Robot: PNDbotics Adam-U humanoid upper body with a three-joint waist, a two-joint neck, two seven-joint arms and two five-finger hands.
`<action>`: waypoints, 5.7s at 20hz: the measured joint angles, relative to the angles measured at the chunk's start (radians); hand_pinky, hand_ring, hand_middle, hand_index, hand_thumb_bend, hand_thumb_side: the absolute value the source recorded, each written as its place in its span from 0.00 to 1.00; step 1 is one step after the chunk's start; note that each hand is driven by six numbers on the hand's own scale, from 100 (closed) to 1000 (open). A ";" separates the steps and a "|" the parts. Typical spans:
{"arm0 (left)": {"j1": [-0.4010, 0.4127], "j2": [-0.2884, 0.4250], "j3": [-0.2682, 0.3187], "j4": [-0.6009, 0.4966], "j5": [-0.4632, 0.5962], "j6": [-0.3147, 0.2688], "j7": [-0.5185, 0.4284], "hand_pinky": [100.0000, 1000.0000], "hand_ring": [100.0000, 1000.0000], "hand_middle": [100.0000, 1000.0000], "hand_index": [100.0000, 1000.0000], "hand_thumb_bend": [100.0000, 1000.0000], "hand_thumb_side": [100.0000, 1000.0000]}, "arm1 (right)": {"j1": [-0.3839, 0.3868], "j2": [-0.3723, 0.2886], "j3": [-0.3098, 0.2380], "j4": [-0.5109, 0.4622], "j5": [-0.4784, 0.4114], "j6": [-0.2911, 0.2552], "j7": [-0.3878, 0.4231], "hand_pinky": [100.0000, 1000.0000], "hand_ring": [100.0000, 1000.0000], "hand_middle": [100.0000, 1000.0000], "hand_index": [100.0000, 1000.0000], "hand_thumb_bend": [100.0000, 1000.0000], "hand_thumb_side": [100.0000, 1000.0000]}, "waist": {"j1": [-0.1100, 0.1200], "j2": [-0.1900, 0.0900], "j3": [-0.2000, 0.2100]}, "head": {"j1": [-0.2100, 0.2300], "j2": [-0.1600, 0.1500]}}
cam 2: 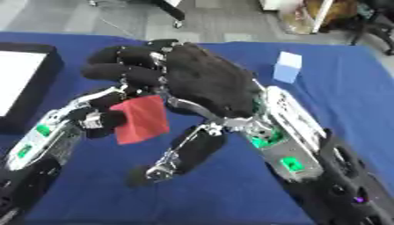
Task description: Pick up the objects with one hand, pass them to the other hand, and then place them into the box on the other side of the table.
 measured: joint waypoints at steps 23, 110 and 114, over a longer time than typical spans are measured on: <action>0.145 0.296 0.489 0.119 -0.390 -0.208 0.590 0.66 0.40 0.18 0.46 0.56 0.16 | 0.107 -0.089 -0.073 0.000 0.077 0.063 -0.104 0.63 0.65 0.82 0.93 0.56 0.49 | 0.019 -0.022 0.016 | -0.025 -0.019; 0.339 -0.077 0.459 -0.362 -0.631 -0.232 0.533 0.74 0.72 0.65 0.81 0.81 0.56 | 0.152 -0.176 -0.257 0.811 -0.405 0.469 -0.355 0.47 0.59 0.61 0.69 0.51 0.10 | 0.012 -0.019 0.018 | -0.053 0.009; 0.339 -0.085 0.456 -0.358 -0.629 -0.231 0.527 0.74 0.72 0.65 0.81 0.80 0.56 | 0.128 -0.163 -0.251 0.857 -0.420 0.455 -0.358 0.47 0.59 0.60 0.69 0.51 0.09 | 0.014 -0.018 0.024 | -0.056 0.009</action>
